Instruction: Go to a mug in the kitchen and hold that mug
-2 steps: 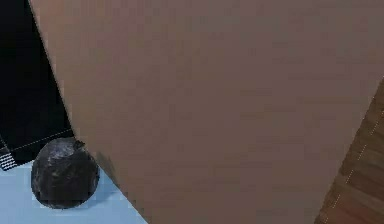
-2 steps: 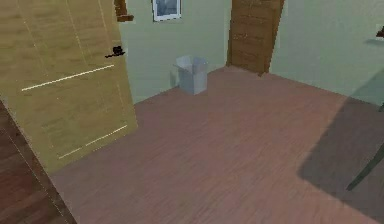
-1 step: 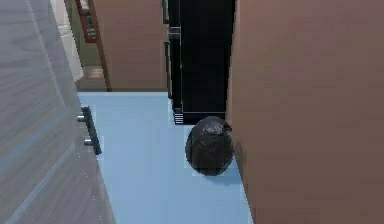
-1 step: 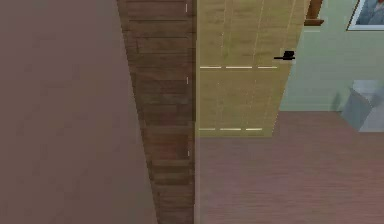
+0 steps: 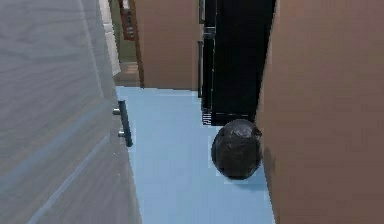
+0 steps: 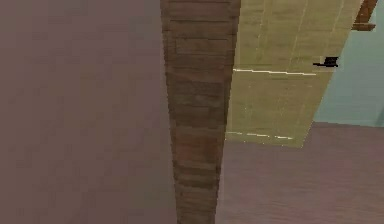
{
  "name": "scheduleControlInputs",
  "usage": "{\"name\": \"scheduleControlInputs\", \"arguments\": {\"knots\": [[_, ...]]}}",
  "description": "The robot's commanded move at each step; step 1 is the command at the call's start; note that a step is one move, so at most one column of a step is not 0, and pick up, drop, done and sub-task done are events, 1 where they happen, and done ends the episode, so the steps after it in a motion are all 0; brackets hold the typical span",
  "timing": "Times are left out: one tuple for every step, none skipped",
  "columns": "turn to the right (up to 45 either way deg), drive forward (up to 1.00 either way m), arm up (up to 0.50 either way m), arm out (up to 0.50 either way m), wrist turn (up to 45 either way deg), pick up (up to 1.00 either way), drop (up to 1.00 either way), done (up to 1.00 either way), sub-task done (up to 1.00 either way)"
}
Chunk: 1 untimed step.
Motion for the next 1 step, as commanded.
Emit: {"name": "scheduleControlInputs", "arguments": {"knots": [[0.0, 0.75, 0.0, 0.0, 0.0, 0.0, 0.0, 0.0, 0.0]]}}
